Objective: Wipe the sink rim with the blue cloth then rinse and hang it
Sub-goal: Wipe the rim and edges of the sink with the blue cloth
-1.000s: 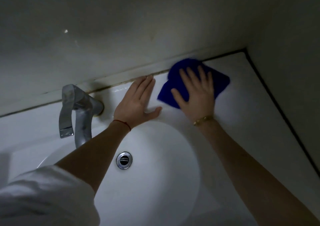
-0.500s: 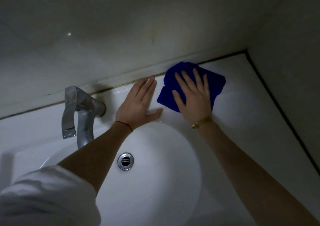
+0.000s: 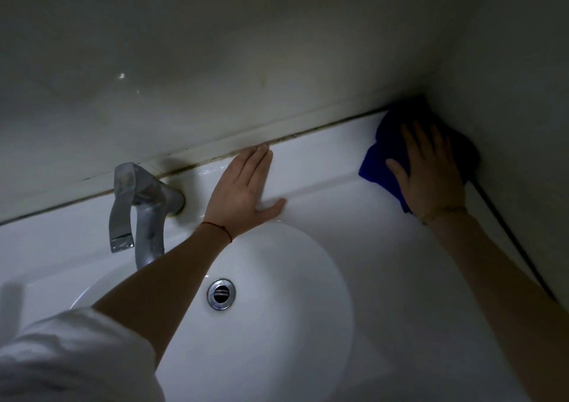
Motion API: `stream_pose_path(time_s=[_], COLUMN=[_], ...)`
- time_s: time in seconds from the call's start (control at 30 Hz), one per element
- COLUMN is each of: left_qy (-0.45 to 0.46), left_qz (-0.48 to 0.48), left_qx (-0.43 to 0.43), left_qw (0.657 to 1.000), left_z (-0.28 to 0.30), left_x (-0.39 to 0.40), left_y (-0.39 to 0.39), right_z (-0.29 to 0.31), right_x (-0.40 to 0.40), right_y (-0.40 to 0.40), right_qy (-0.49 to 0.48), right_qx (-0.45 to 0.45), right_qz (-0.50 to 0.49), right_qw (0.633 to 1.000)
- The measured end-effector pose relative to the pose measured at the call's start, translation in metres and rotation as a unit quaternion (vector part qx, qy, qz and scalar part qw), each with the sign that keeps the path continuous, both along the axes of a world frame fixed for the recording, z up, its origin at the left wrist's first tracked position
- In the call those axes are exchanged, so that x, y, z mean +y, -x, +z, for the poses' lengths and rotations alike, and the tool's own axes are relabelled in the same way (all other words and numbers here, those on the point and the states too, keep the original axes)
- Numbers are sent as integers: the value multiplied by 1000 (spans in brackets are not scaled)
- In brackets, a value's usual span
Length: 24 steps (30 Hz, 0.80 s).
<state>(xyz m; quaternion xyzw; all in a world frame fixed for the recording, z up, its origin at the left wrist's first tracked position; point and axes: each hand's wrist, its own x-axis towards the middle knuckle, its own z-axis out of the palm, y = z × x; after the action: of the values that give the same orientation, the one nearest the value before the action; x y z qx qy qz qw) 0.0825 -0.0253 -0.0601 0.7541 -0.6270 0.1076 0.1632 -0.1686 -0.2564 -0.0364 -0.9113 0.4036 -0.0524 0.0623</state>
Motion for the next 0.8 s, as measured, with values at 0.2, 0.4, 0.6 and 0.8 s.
stream_pose_path(time_s=[0.2, 0.4, 0.6, 0.8], left_qy=[-28, -67, -56, -54], left_qz=[-98, -121, -124, -121], left_qx=[18, 15, 24, 50], left_qw=[995, 990, 990, 990], left_z=[11, 7, 3, 4], left_x=[-43, -78, -78, -76], left_y=[23, 40, 37, 37], right_z=[-4, 3, 4, 2], right_x=[5, -2, 46, 27], right_y=[16, 7, 71, 45], right_qy=[6, -24, -3, -22], right_qx=[8, 15, -7, -11], right_qz=[-11, -2, -21, -25], right_qw=[1000, 1000, 1000, 999])
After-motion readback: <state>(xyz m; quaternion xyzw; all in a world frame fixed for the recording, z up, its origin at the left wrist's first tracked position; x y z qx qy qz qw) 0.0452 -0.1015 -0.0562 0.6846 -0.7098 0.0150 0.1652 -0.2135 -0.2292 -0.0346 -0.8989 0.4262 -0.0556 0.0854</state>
